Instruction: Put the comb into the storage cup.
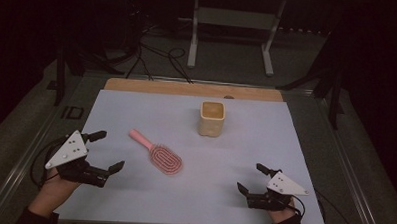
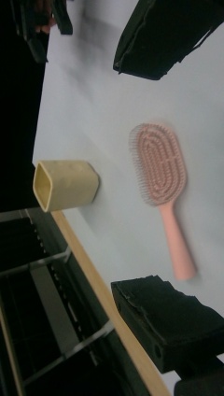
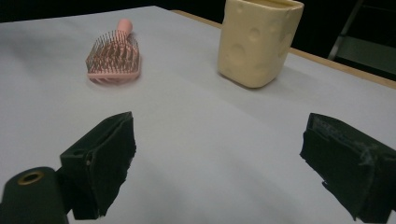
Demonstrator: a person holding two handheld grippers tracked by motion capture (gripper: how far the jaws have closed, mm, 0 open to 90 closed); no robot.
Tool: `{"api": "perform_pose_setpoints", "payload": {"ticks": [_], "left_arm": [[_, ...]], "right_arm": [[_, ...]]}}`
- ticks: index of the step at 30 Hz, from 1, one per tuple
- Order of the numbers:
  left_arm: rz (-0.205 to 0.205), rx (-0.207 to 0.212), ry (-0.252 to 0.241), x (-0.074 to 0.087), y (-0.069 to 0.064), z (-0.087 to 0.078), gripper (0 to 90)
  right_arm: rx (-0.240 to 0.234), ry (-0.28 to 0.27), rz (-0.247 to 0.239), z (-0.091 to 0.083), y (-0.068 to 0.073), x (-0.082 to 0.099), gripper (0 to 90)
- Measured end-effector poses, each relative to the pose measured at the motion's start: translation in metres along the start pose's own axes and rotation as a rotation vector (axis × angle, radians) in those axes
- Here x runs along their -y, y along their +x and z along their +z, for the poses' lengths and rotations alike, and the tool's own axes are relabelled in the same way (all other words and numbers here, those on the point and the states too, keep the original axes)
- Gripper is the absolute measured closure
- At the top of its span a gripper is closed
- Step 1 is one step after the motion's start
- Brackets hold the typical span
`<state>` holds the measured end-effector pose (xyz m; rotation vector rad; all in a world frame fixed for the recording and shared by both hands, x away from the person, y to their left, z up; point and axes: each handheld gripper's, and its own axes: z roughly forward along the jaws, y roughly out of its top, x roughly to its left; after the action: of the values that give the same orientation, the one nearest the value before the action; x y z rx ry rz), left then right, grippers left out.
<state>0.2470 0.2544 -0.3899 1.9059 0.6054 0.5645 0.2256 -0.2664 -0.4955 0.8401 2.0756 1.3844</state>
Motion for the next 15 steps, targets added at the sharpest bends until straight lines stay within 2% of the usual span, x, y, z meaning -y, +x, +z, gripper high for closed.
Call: {"api": "perform_pose_setpoints", "payload": {"ticks": [2, 4, 6, 9, 12, 15], "left_arm": [[-0.002, -0.012, 0.001, -0.004, 0.003, 0.003, 0.0], [-0.004, -0.007, 0.003, -0.006, 0.005, 0.004, 0.0], [-0.022, -0.004, 0.041, -0.01, 0.012, 0.012, 0.0], [-0.014, -0.005, 0.07, -0.013, 0.017, 0.02, 0.0], [-0.015, 0.003, 0.088, -0.017, 0.022, 0.028, 0.0], [-0.021, -0.002, 0.086, -0.018, 0.027, 0.036, 0.0]], "right_arm": [[-0.001, 0.0, 0.0, 0.0, 0.0, 0.0, 9.5], [-0.002, -0.005, 0.0, 0.0, 0.0, 0.0, 9.5], [-0.002, -0.001, 0.001, 0.0, 0.0, 0.0, 9.5], [-0.003, -0.001, -0.002, 0.001, 0.0, 0.0, 9.5], [-0.006, -0.002, 0.002, 0.001, 0.0, 0.0, 9.5], [-0.006, -0.004, -0.001, 0.002, 0.0, 0.0, 9.5]]}}
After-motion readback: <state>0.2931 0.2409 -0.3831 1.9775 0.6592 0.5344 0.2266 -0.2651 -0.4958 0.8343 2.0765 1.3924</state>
